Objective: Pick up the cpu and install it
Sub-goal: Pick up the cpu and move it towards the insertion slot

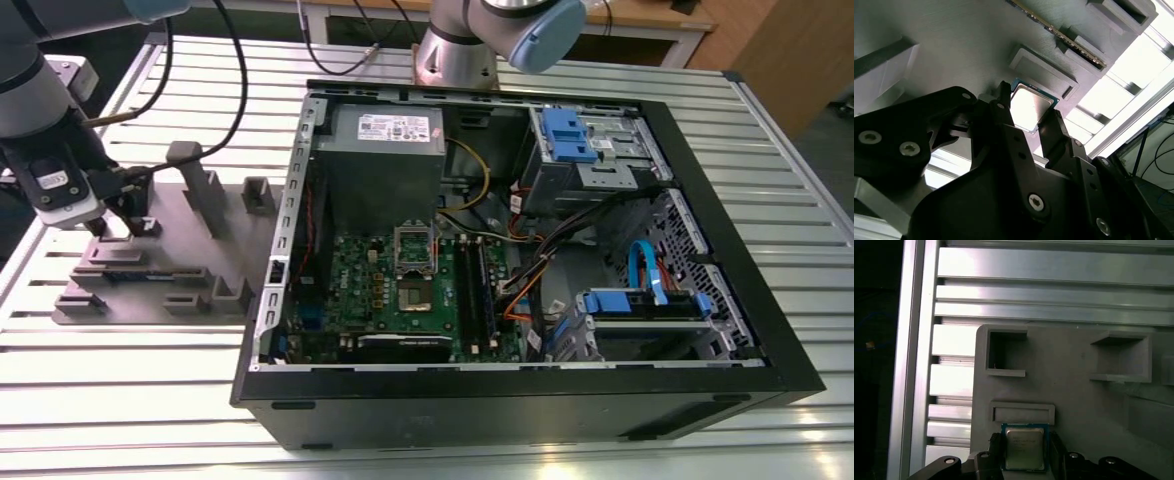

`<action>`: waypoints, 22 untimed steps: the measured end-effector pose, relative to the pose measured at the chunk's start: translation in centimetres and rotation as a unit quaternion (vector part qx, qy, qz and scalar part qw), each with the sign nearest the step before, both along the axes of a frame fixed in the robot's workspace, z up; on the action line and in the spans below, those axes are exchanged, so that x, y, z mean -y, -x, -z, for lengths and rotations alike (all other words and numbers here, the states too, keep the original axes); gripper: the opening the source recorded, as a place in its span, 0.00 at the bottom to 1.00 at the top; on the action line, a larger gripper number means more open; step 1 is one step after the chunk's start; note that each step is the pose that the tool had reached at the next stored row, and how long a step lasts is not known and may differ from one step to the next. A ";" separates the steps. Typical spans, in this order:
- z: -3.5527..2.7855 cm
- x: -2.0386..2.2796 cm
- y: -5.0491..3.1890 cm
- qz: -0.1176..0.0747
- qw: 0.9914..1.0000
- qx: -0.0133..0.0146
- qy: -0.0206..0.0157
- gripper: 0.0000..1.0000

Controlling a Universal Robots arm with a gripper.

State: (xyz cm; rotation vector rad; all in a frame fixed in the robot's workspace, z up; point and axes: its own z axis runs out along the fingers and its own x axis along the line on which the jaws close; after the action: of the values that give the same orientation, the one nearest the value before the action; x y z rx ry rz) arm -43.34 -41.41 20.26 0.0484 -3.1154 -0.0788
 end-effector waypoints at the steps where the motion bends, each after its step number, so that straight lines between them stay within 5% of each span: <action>1: -0.02 0.00 0.00 0.000 1.000 0.000 0.000 0.47; 22: -0.57 0.00 0.00 0.000 1.000 0.000 0.000 0.47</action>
State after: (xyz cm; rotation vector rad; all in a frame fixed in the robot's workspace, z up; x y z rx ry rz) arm -43.34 -41.41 20.84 0.0484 -3.1152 -0.0787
